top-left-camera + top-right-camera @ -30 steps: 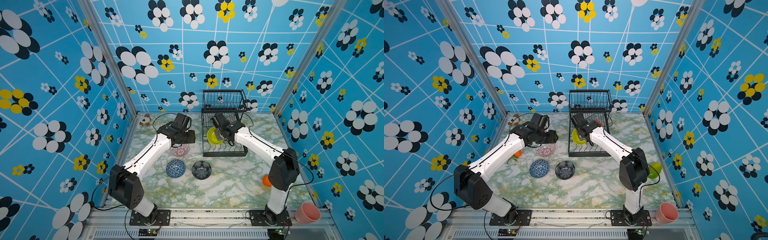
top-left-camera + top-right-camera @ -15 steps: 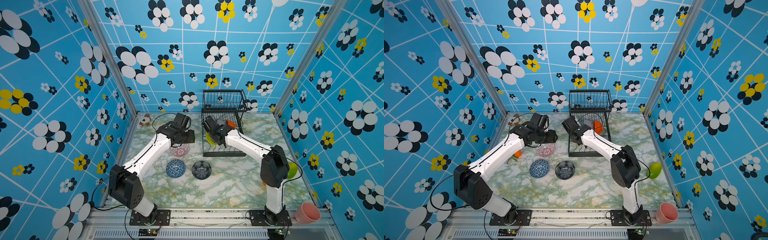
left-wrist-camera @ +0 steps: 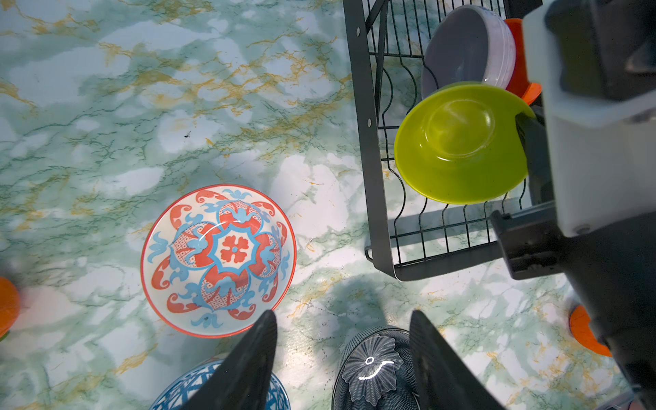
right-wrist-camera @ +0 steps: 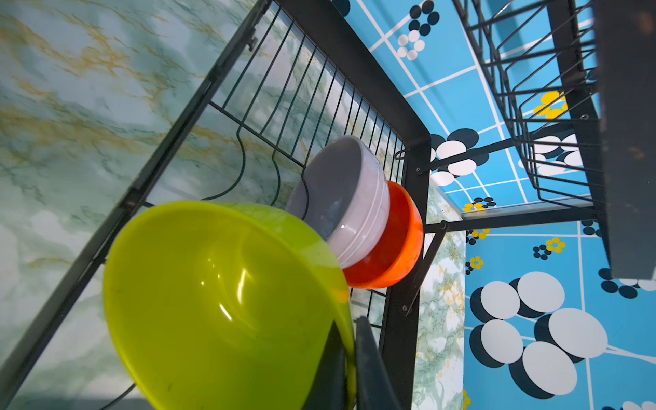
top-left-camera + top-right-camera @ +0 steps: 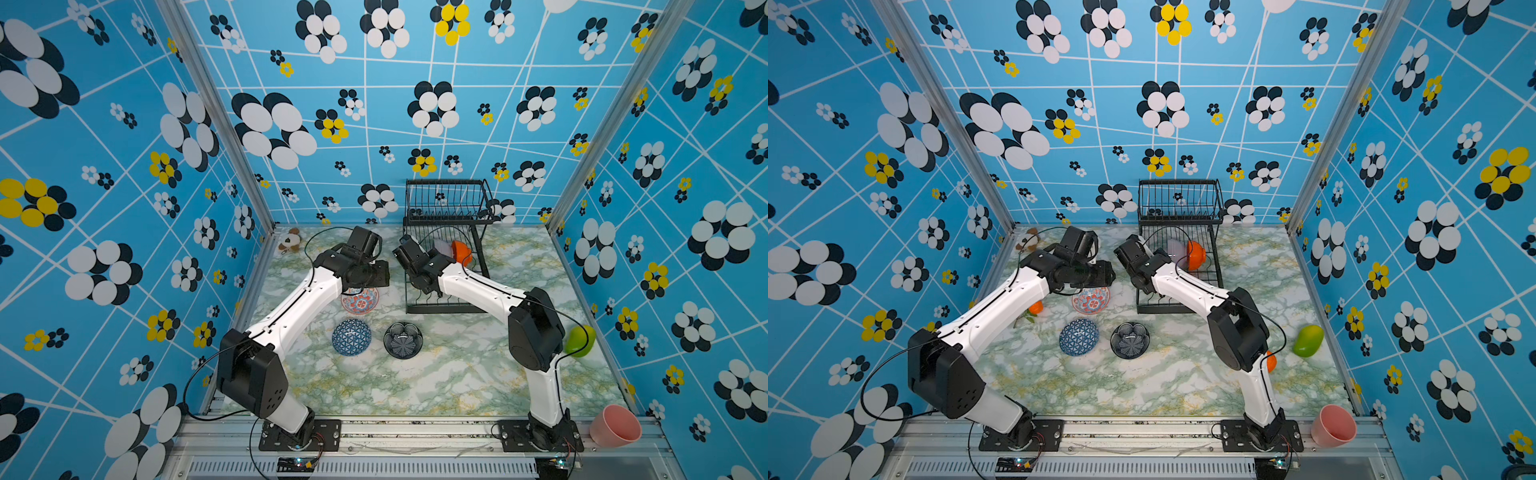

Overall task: Load bowls into a dish rack
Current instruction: Place the bowl in the dish rack.

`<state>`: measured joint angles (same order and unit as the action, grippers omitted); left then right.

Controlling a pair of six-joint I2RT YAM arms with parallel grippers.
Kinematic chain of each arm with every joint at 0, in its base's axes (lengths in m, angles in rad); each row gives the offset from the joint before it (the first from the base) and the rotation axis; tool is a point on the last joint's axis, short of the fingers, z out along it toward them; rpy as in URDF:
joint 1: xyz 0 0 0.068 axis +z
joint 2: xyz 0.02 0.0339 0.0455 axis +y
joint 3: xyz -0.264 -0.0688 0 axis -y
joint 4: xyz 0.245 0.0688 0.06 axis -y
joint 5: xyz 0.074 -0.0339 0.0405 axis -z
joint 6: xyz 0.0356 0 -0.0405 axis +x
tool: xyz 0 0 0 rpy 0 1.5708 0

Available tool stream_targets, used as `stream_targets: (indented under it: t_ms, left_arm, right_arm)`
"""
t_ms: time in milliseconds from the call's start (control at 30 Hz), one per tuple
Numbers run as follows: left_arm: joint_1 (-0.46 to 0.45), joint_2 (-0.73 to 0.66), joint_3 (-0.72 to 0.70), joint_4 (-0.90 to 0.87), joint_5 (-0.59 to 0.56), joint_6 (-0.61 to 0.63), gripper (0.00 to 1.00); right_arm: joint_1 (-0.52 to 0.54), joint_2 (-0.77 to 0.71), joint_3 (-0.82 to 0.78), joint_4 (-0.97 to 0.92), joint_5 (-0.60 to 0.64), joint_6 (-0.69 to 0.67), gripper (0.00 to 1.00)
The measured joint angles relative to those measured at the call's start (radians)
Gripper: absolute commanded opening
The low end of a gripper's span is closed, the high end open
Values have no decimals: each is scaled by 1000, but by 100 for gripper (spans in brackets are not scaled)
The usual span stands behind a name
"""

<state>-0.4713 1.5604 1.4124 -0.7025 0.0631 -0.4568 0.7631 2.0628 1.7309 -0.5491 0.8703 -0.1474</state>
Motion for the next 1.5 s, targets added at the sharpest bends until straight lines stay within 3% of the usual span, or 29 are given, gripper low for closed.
stream_targets:
  t_ms: [1500]
  left_arm:
    - [8,1,0,-1,-11,0,63]
  right_arm:
    - [18,164,38,226,198,-282,0]
